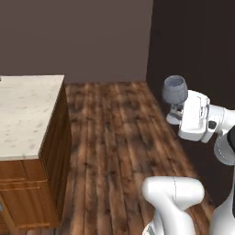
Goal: Retrieve the wine glasses from the counter and place one next to each plate.
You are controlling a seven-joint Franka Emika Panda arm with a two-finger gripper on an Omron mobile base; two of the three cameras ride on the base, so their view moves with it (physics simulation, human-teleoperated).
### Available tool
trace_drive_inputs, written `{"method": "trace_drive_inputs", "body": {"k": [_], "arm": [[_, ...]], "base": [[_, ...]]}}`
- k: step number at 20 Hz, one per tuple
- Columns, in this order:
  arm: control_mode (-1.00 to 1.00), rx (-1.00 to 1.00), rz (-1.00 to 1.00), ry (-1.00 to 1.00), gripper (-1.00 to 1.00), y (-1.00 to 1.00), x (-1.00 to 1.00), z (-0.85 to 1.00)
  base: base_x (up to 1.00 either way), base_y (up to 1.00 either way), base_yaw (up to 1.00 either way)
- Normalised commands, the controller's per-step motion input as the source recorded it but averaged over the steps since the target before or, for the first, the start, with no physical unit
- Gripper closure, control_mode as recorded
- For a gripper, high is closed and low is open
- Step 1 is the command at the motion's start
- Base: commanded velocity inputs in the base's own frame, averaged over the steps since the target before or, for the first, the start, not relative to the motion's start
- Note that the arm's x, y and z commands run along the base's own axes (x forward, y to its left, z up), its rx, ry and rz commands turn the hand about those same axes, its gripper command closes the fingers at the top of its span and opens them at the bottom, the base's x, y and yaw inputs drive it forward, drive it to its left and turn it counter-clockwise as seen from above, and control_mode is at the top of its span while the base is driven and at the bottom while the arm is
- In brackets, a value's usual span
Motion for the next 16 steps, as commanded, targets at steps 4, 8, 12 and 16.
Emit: {"method": "trace_drive_inputs", "body": {"k": [4, 8, 12, 16], "arm": [[1.00, 0.00, 0.00, 0.00, 1.00, 0.00, 0.00, 0.00], [1.00, 0.00, 0.00, 0.00, 1.00, 0.00, 0.00, 0.00], [1.00, 0.00, 0.00, 0.00, 1.00, 0.00, 0.00, 0.00], [1.00, 0.00, 0.00, 0.00, 1.00, 0.00, 0.00, 0.00]], "base": [[1.00, -0.72, 0.60], [1.00, -0.79, 0.58], [0.97, -0.99, 0.53], [0.97, -1.00, 0.53]]}}
